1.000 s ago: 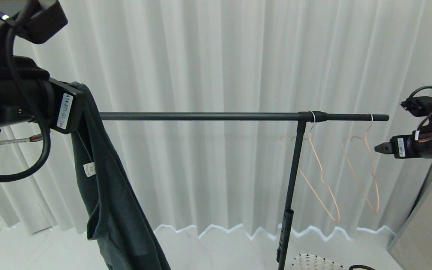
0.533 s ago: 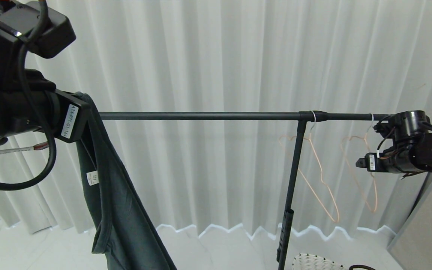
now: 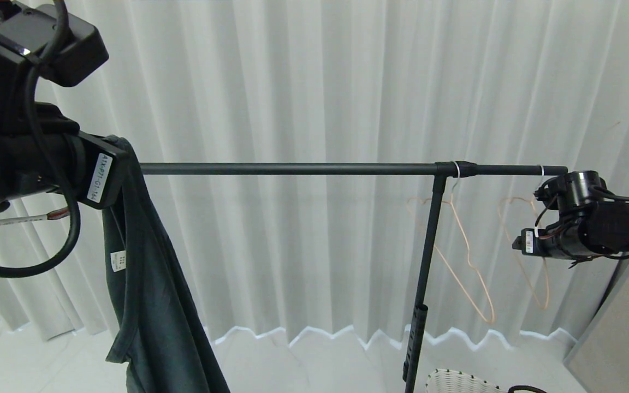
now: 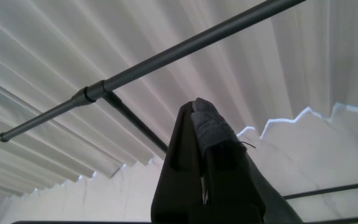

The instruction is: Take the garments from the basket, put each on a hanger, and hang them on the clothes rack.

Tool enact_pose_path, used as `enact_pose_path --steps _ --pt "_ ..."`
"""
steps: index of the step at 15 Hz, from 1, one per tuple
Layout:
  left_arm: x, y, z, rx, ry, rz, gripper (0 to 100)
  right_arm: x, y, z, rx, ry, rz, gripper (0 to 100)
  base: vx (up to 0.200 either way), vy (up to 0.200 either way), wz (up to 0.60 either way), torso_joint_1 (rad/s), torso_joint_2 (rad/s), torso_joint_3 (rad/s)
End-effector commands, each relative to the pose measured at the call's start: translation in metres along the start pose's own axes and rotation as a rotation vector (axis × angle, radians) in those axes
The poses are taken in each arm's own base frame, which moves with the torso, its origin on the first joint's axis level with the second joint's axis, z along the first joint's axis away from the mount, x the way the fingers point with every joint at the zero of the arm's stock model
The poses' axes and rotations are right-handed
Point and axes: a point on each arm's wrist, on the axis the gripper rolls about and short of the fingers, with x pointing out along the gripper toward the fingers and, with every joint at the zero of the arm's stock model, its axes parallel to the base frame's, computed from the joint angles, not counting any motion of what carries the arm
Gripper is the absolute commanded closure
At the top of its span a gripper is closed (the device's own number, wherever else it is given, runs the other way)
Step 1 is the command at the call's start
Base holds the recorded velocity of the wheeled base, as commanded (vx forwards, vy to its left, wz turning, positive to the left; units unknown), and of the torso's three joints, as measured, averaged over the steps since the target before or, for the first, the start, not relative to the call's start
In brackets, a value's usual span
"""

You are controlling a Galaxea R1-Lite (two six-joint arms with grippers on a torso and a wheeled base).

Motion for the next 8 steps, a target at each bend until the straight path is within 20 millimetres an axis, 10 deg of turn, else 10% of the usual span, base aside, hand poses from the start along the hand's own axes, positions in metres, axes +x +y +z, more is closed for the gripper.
enact_pose_path --steps 1,8 --pt "0.000 0.000 0.000 0.000 -0.001 0.001 100 -0.001 0.000 0.000 0.001 0.000 0.000 100 0.000 0.000 0.00 0.000 0.00 0.000" --pt "-0.006 0.003 0.000 -0.007 -0.015 0.006 100 -0.020 -0.003 0.009 0.008 -0.050 0.009 100 0.000 0.000 0.00 0.000 0.00 0.000"
